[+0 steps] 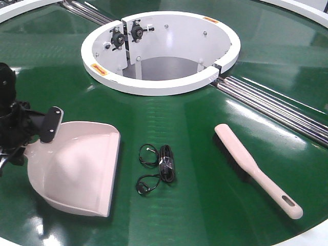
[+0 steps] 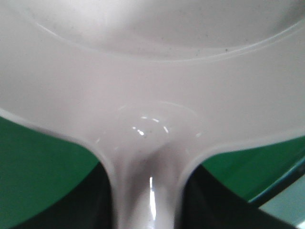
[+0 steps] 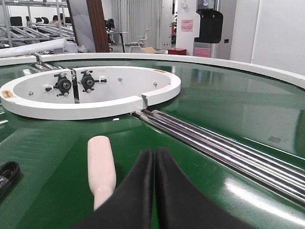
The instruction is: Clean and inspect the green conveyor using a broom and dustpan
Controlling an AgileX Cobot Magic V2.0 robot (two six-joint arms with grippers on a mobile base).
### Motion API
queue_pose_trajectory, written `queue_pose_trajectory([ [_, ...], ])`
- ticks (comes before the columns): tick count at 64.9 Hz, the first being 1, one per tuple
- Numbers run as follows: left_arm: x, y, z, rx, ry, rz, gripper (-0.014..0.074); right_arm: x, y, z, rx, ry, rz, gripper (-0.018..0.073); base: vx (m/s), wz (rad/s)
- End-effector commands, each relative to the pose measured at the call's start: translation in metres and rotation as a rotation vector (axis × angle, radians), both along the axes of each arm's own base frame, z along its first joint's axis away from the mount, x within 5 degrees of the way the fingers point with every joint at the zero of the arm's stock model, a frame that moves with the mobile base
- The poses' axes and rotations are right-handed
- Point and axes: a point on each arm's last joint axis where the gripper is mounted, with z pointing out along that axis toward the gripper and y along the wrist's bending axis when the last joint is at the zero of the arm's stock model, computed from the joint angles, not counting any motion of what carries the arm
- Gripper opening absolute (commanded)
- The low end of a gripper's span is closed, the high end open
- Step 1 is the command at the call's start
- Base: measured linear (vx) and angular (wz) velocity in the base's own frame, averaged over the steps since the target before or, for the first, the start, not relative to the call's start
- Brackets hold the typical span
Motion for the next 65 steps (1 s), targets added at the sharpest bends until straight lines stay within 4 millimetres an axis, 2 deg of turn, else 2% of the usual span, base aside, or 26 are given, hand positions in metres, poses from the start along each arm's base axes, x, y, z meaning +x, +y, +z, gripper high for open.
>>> queue_pose_trajectory([
  [1, 0.001, -0.007, 0.022, -0.004, -0.057, 0.016, -0.0008, -0.001, 0.0, 0.006, -0.007, -0.08, -0.002, -0.0008, 0.0, 0.0],
  [11, 0.007, -0.016, 0.022, -0.014, -0.068, 0.094, -0.0008, -0.001, 0.0, 0.006, -0.007, -0.08, -0.002, -0.0008, 0.0, 0.0],
  [36, 0.01, -0.041, 0.005, 0.076, -0.037, 0.042, -0.0008, -0.001, 0.0, 0.006, -0.007, -0.08, -0.002, -0.0008, 0.0, 0.0],
  [65, 0.008, -0.042, 0.004, 0.08, -0.02, 0.047, -0.0008, -0.001, 0.0, 0.006, -0.007, -0.08, -0.002, -0.0008, 0.0, 0.0],
])
